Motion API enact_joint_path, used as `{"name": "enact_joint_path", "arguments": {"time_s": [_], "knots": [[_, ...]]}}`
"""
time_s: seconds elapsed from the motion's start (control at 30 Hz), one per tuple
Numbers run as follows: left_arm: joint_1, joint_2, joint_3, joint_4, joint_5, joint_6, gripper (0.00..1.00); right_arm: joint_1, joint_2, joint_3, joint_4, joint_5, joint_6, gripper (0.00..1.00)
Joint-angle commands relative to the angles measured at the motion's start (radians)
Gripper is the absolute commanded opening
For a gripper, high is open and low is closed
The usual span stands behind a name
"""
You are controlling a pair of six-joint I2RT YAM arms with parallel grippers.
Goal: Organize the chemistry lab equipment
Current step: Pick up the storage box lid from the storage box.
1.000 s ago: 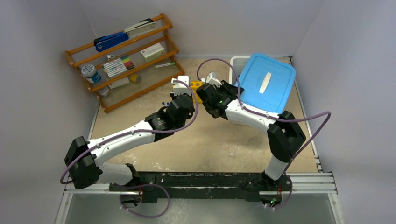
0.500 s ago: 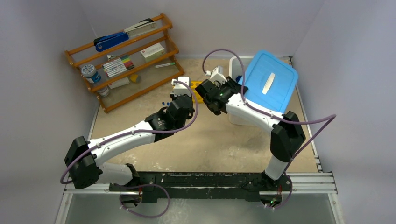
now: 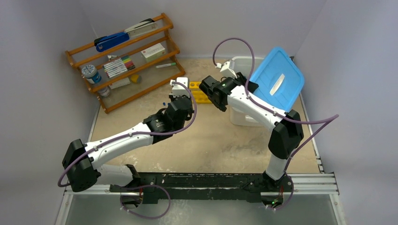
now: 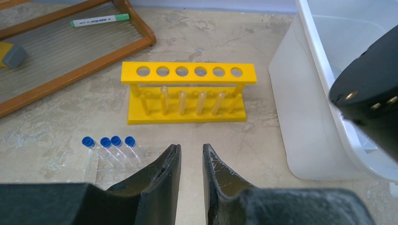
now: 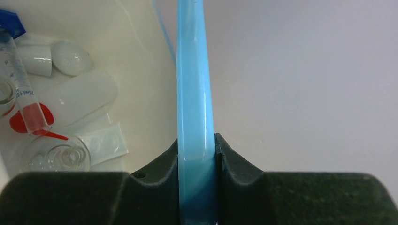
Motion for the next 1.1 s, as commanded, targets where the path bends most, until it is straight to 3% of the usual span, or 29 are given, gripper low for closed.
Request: {"name": "enact_joint_path", "arguments": {"time_s": [0.0,0.4,0.83,0.93,1.07], "knots": [[0.007,-0.033,0.001,0.029,-0.009,-0.013,0.22,-0.007,-0.038,0.093,-0.011,0.130,0.005,0.00],[0.009,-0.039,-0.004,0.030,-0.004,-0.015,0.22,0.004,-0.008,0.166,-0.006,0.131,-0.071,0.00],[0.010,-0.020,0.008,0.026,-0.008,-0.007,0.22,0.029,0.080,0.684,-0.008,0.129,-0.222,0.00],[0.011,-0.014,0.015,0.021,-0.009,-0.005,0.22,0.018,0.022,0.625,-0.004,0.115,-0.199,0.00],[0.013,-0.001,0.014,0.029,0.004,-0.009,0.22,-0.015,-0.086,0.419,0.000,0.080,-0.111,0.00]]}}
